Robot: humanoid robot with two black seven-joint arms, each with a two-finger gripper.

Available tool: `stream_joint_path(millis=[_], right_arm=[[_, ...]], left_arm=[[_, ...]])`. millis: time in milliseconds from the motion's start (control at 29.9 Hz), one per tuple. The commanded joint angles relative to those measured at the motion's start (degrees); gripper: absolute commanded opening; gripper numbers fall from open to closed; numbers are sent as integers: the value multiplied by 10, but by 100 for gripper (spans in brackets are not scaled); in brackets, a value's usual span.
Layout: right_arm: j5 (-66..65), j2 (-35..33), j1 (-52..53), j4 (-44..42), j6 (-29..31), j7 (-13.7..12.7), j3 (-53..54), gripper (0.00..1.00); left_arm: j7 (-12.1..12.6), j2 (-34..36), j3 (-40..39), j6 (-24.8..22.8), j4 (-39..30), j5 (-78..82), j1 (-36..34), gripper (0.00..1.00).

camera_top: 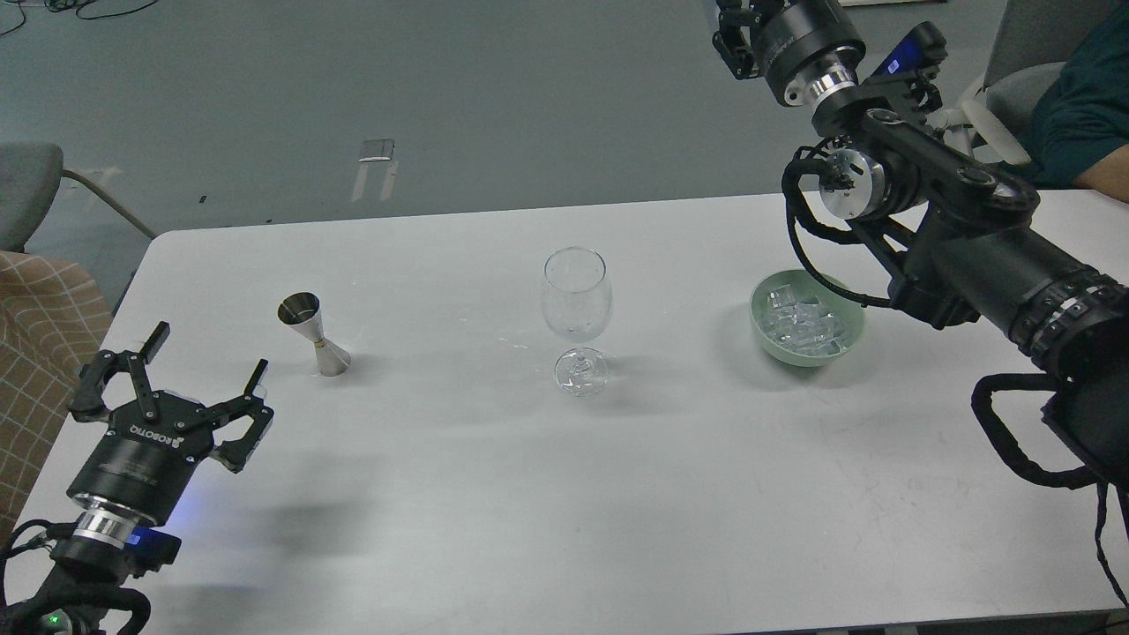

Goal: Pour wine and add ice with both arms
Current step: 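Lower the left gripper toward the metal jigger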

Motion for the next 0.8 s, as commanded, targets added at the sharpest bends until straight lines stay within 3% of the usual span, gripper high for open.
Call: stream_joint_path(millis=[0,201,334,769], right_arm=[[0,0,-1,0,-1,0,0,100],[0,1,-3,1,-1,0,-3,100],[0,0,-6,1,-1,0,-3,100],[0,-2,-6,0,-1,0,-9,100]], left_arm=[[14,-27,4,9,19,1,1,100],[18,-65,2,44,78,13,-22,100],[16,-115,-4,77,138,30,-79,100],[36,-136,-4,116,164,34,-145,100]])
